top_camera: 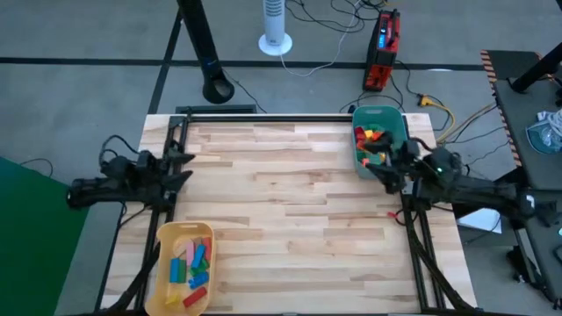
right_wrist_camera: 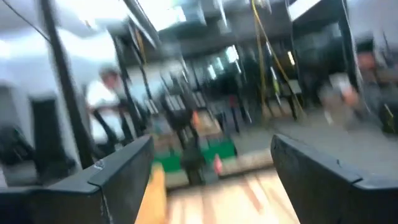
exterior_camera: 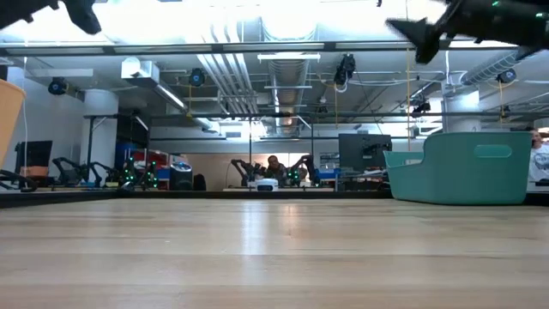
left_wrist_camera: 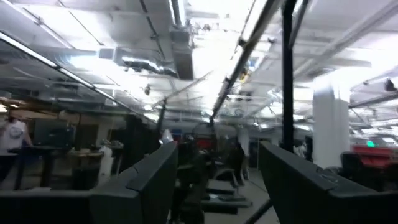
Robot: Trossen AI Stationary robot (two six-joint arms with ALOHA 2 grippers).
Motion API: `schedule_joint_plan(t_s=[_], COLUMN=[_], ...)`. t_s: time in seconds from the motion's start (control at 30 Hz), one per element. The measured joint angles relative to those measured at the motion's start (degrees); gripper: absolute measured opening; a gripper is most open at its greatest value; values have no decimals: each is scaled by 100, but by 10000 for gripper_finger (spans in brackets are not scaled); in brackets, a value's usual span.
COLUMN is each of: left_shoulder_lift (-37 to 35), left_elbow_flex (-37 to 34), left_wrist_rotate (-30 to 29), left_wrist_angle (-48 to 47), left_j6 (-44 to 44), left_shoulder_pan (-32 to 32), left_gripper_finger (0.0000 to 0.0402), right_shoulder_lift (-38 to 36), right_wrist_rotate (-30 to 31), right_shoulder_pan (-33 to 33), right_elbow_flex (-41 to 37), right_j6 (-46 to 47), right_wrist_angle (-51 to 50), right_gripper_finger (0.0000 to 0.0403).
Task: Sort blocks
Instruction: Return to Home Position
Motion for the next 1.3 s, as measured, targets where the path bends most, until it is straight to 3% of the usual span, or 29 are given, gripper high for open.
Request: schedule_joint_plan(t_s=[0.27,0.47,0.87,1.0,1.3], left_shoulder_lift=[92,-18,67,196,623], left_elbow_flex=[-704,-1251,-1442,-1443,-1352], left_wrist_rotate=[-902,-1012,-964,-959,-958], left_wrist_angle=[96,157,-444,-961,-1315], left_j6=[234,283,-99,-880,-1296], left_shoulder_pan=[7,7,-2,0,0], left_gripper_finger=[210,210,210,210,210], right_shoulder_lift=[-1354,-2788,-2521,-2461,-2394], right_wrist_rotate=[-103,-96,-218,-223,-233], right_shoulder_pan=[-73,-75,-62,-62,-61], right_elbow_flex=[-1071,-1583,-1682,-1682,-1682], right_j6=[273,271,108,-19,1164], right_wrist_angle=[661,597,-875,-732,-1331], right_gripper_finger=[297,286,268,265,279])
